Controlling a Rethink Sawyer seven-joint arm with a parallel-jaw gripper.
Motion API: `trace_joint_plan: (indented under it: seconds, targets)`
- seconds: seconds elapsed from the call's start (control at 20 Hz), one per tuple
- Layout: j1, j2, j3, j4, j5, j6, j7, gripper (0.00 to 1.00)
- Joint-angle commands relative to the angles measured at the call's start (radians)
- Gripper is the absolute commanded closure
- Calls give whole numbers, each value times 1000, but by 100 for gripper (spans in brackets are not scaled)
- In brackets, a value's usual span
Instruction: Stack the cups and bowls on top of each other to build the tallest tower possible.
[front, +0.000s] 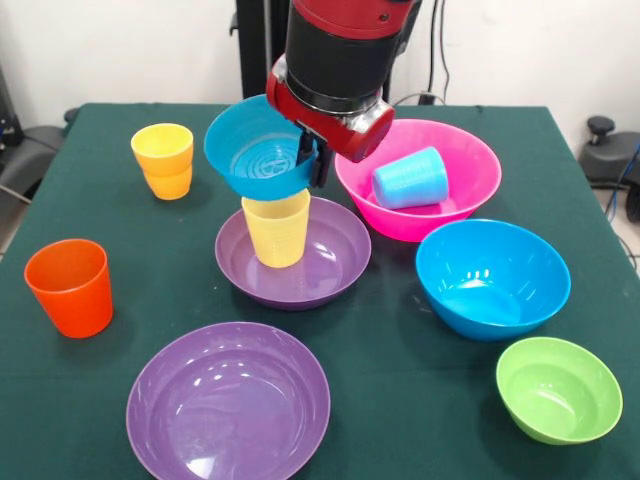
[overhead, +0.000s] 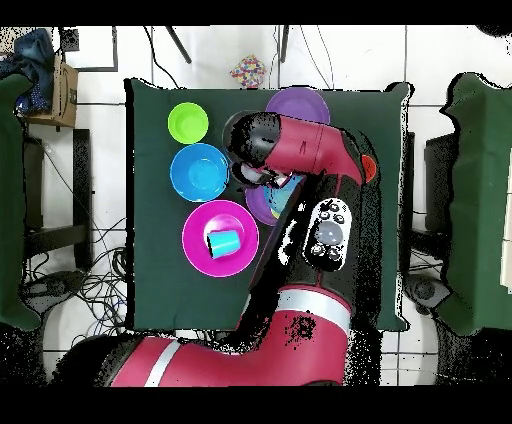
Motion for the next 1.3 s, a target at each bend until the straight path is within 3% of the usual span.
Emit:
trace_joint_plan:
  seconds: [0.05, 1.3]
  targets:
    - [-15, 17, 99, -49, 3, 100, 22, 100]
    - [-31, 61, 98, -150, 13, 185, 24, 100]
